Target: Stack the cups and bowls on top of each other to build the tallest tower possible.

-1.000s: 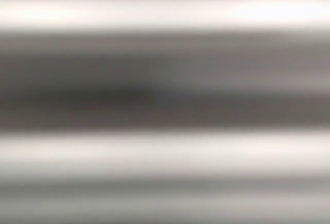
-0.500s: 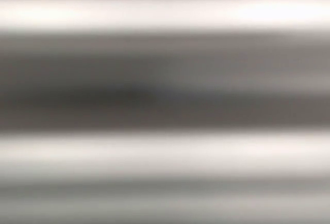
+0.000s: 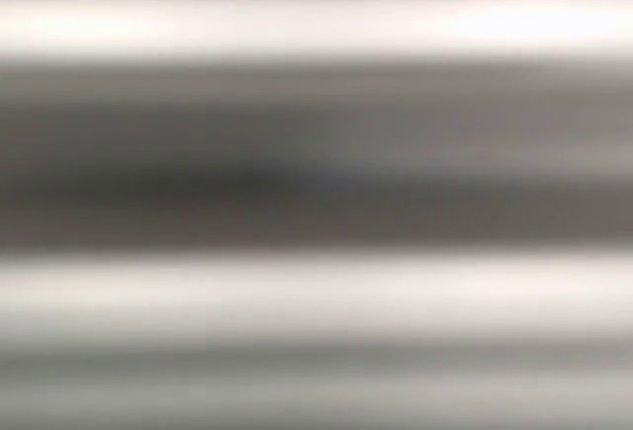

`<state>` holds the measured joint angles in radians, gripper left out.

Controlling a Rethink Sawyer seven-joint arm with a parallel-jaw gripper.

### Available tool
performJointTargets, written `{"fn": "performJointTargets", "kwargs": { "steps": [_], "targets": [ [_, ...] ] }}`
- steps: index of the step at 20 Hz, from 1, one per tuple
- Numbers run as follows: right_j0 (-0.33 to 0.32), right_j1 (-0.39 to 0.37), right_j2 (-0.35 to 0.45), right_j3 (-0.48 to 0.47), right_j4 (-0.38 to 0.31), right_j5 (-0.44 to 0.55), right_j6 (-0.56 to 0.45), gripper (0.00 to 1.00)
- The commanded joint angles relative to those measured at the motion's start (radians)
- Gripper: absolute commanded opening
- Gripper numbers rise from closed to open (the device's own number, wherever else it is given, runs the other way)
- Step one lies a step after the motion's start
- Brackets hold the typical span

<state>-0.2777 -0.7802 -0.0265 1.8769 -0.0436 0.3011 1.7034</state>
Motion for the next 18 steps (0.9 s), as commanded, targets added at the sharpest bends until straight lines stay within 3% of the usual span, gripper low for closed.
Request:
{"fn": "performJointTargets", "kwargs": {
  "steps": [1,3,7,8,10,13,15,18],
  "targets": [
    [-0.006,-0.002,0.067,0.113,-0.098,-0.090,0.069,1.00],
    [0.055,0.010,-0.024,0.086,-0.120,-0.117,0.106,1.00],
    [-0.047,-0.020,0.099,0.159,-0.118,-0.127,0.058,1.00],
    [-0.044,-0.033,0.091,0.174,-0.112,-0.170,0.098,1.00],
    [0.002,-0.027,0.037,0.135,-0.110,-0.134,0.107,1.00],
    [-0.015,-0.024,0.066,0.152,-0.093,-0.145,0.113,1.00],
    [0.033,-0.033,0.013,0.149,-0.095,-0.187,0.145,1.00],
    [0.178,-0.014,-0.148,0.076,-0.069,-0.101,0.191,1.00]
  ]
}}
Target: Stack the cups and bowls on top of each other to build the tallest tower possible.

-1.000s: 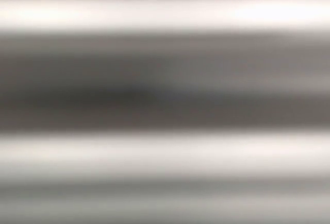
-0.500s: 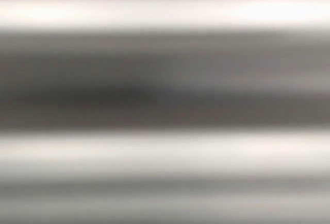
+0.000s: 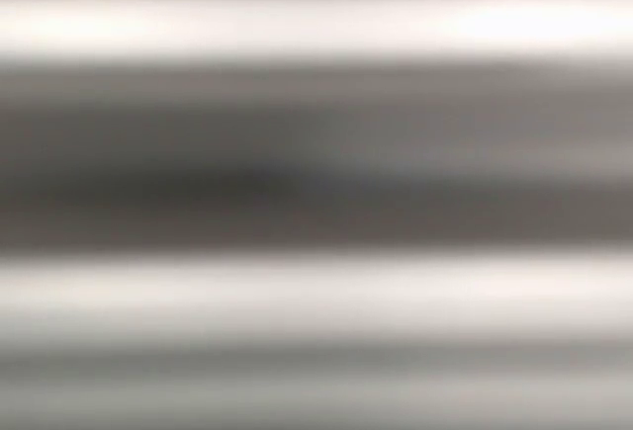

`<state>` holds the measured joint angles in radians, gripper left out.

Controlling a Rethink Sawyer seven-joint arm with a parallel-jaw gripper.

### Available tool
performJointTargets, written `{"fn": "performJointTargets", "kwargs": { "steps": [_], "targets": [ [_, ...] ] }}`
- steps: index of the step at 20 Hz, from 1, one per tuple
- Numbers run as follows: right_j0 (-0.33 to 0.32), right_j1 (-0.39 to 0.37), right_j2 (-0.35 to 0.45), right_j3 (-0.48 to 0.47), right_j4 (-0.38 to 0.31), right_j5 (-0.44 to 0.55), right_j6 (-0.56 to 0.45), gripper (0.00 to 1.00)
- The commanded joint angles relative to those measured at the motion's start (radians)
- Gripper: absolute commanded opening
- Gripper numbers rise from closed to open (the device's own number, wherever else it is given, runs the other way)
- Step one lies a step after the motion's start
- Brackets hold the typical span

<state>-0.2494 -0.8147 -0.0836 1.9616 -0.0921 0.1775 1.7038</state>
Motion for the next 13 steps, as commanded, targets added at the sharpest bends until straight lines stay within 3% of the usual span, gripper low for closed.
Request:
{"fn": "performJointTargets", "kwargs": {
  "steps": [1,5,8,13],
  "targets": [
    [0.167,0.019,-0.113,-0.012,-0.015,0.019,0.198,1.00],
    [0.112,0.003,-0.049,0.033,-0.017,-0.018,0.165,1.00],
    [0.111,0.002,-0.052,0.040,-0.027,-0.056,0.171,1.00],
    [0.121,0.009,-0.070,0.019,-0.028,-0.022,0.164,1.00]
  ]
}}
